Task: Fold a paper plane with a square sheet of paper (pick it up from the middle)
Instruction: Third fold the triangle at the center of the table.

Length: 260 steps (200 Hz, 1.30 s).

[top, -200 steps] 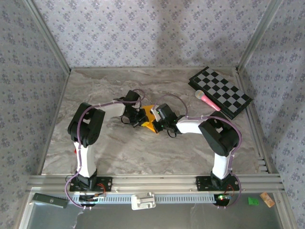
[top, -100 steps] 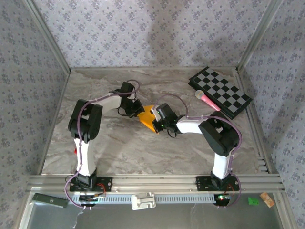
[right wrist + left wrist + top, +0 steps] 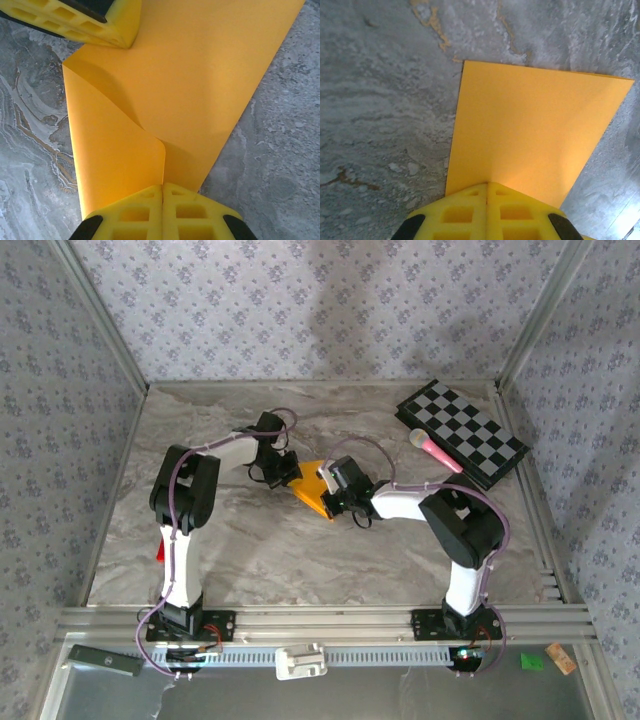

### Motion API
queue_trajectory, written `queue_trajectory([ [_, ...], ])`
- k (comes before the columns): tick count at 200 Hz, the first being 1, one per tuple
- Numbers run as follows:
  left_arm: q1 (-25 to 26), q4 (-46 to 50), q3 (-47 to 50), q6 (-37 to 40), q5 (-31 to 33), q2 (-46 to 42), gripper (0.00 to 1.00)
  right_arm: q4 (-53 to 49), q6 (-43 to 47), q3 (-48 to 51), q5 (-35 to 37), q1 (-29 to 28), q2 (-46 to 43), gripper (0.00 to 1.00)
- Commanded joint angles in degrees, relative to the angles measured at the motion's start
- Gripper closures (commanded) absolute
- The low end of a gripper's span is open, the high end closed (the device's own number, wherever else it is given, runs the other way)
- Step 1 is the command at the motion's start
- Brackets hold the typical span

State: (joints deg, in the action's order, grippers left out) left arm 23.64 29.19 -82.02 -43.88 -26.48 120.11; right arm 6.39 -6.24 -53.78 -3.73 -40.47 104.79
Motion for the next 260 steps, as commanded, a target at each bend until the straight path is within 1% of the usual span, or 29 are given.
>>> queue_trajectory([
  [1, 0.5, 5.7, 0.4, 2.1, 2.5, 3.2, 0.96, -1.6, -0.1, -0.4, 1.0, 0.3, -2.2, 1.0],
  [72, 0.8, 6.2, -1.4, 3.2, 1.6, 3.4, 0.96, -2.3, -0.3, -1.0, 1.2, 0.3, -0.5, 1.0],
  [113, 0.9, 7.9, -5.8, 4.2, 0.6, 2.6, 0.96, -2.8, -0.4, -1.0, 1.1, 0.3, 0.5, 1.0],
  [139, 0.8, 8.7, -9.1, 4.1, 0.6, 0.9, 0.93, -2.9, -0.4, -1.0, 1.0, 0.3, 0.9, 1.0],
  [153, 0.9, 8.0, -9.5, 3.3, 0.8, -1.0, 0.9, -3.0, -0.4, -0.9, 1.0, 0.3, 1.0, 1.0],
  [171, 1.1, 6.2, -7.6, 1.6, 0.7, -3.7, 0.86, -3.0, -0.4, -0.8, 0.9, 0.3, 1.0, 1.0],
  [187, 1.8, 3.4, -4.2, -0.5, -0.7, -6.1, 0.85, -3.1, -0.6, -0.8, 0.9, 0.3, 1.1, 1.0],
  [229, 4.7, -4.3, 6.3, -7.4, -4.5, -10.0, 0.86, -2.9, -0.7, -0.8, 0.7, 0.3, 1.3, 1.0],
  [260, 5.8, -7.6, 9.9, -9.4, -5.7, -10.0, 0.89, -3.1, -0.7, -0.8, 0.6, 0.3, 1.4, 1.0],
])
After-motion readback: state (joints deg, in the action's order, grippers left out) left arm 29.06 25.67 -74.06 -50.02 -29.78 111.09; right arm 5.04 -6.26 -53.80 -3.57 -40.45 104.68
